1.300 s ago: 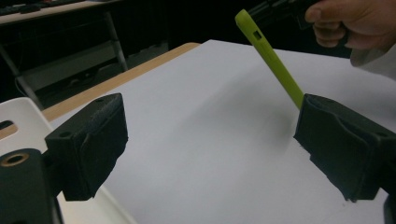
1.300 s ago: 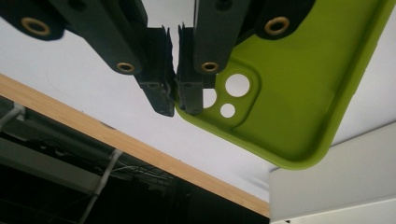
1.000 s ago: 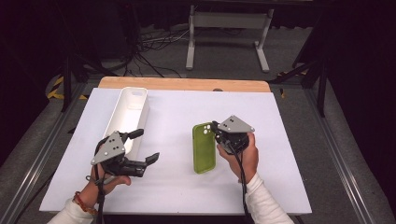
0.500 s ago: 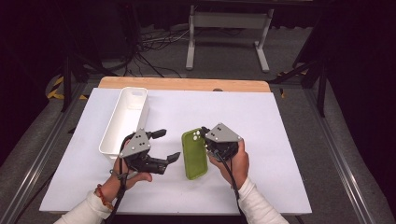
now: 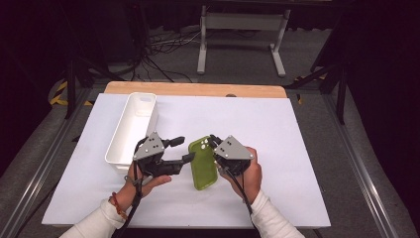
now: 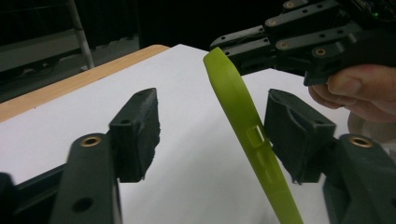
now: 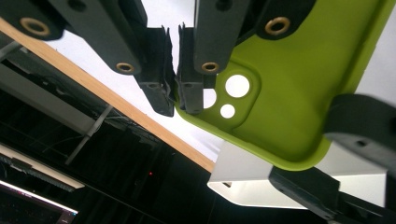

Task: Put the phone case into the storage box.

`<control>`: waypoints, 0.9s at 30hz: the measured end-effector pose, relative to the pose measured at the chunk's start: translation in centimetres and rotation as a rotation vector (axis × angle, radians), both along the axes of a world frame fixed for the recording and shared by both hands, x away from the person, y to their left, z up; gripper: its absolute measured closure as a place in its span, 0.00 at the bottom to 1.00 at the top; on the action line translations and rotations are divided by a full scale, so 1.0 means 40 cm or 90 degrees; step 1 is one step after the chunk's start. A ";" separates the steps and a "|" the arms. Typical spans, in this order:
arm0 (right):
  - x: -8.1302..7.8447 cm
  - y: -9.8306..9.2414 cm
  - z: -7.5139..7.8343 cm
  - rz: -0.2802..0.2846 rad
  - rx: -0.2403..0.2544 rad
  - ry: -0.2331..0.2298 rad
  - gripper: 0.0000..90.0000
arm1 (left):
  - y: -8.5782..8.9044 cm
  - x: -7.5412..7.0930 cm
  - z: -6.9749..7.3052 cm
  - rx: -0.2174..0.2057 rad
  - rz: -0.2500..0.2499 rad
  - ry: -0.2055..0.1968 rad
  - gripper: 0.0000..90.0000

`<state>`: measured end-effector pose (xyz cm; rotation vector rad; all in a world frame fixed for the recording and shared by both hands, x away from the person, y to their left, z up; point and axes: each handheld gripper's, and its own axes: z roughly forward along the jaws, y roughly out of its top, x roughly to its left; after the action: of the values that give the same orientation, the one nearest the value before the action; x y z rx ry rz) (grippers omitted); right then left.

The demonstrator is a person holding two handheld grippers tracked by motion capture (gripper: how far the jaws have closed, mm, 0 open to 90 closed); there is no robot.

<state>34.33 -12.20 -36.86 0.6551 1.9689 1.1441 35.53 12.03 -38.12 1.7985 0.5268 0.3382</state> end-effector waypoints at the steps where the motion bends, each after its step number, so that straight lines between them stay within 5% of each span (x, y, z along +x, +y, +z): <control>1: -0.002 0.000 0.000 0.001 0.002 -0.002 0.95 | 0.001 0.001 0.000 -0.003 0.002 0.001 0.47; 18: -0.042 0.021 0.003 0.019 -0.013 -0.069 0.93 | 0.014 0.005 0.002 0.001 0.002 0.000 0.70; 27: -0.049 0.024 0.001 0.024 -0.011 -0.072 0.92 | 0.017 0.002 0.002 0.002 0.002 0.001 0.84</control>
<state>32.37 -11.23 -36.84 0.5345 1.9009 1.1601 35.63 12.70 -38.02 1.8019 0.5294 0.3403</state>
